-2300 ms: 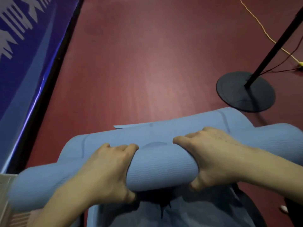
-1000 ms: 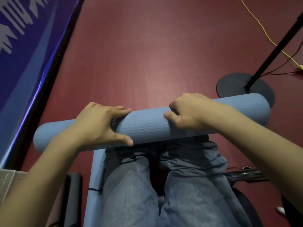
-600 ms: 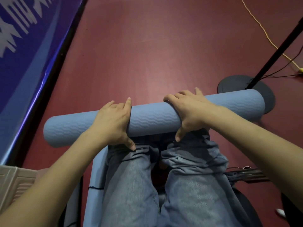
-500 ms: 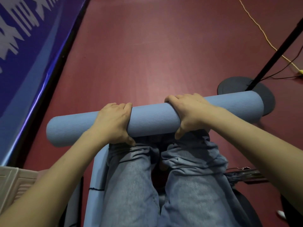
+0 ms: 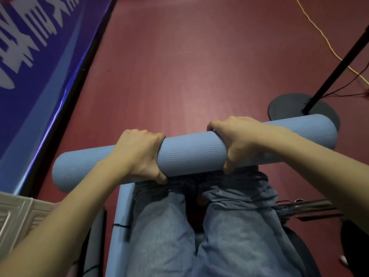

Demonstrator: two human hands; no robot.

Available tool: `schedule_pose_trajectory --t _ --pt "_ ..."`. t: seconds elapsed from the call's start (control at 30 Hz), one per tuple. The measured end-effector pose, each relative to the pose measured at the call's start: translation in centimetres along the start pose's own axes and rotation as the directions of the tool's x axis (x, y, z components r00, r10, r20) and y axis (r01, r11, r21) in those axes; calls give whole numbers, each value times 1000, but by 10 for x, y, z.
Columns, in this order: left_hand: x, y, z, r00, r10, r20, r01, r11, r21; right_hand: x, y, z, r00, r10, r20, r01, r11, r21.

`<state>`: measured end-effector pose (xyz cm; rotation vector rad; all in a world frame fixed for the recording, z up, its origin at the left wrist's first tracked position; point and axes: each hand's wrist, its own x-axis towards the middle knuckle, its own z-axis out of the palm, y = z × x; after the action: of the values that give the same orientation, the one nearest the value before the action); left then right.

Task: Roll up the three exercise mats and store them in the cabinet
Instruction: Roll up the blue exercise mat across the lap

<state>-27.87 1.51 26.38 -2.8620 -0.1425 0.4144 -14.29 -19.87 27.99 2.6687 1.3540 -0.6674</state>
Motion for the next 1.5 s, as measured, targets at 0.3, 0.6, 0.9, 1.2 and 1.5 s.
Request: schedule_pose_trajectory --t 0.3,0.6,0.9,1.2,1.5 --pt "-74 36 3 960 132 246 -113 990 -89 -70 -25 37 975 -118 186 121 993 -6" --pt "-34 1 14 950 211 231 -83 882 -464 -30 1 29 984 -177 24 163 945 283" --pt "-25 -17 20 981 177 83 -76 738 -671 -46 13 28 979 -113 -172 148 967 209" --pt "1 -39 25 937 -165 -306 -89 737 -670 -13 11 20 964 41 -263 7 984 178" --pt "-3 -2 -6 999 -20 -32 13 977 -213 14 11 1 999 34 -2 -33 986 163"
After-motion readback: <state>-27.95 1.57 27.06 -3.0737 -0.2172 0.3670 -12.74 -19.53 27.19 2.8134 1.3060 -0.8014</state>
